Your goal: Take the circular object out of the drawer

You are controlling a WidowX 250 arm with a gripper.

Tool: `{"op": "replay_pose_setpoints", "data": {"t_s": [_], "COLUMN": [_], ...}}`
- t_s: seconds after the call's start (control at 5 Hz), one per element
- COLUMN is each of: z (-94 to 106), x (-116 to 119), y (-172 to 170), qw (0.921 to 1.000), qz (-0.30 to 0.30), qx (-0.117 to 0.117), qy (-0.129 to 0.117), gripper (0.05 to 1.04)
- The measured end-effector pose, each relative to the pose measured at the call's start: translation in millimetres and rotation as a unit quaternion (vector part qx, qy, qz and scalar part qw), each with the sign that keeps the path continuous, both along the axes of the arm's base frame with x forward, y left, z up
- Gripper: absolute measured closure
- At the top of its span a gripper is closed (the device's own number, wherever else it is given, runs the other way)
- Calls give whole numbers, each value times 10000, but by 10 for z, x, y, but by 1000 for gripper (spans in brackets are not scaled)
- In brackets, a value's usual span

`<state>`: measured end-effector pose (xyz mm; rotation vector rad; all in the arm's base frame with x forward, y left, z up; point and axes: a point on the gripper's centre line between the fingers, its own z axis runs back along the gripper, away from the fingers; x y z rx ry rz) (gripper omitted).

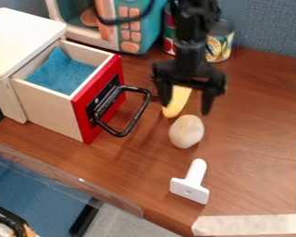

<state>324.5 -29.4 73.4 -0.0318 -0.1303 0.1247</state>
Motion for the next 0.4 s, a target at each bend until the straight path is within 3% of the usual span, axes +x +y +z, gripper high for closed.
{"op": "replay_pose_setpoints", "data": {"t_s": [0.2, 0.4], "z": [255, 402], "x": [-93, -246], "y": [239, 430], "qw": [9997, 9975], "qz": [257, 293], "qx": [-20, 648], "qy": [-32, -44], "gripper": [82, 82]}}
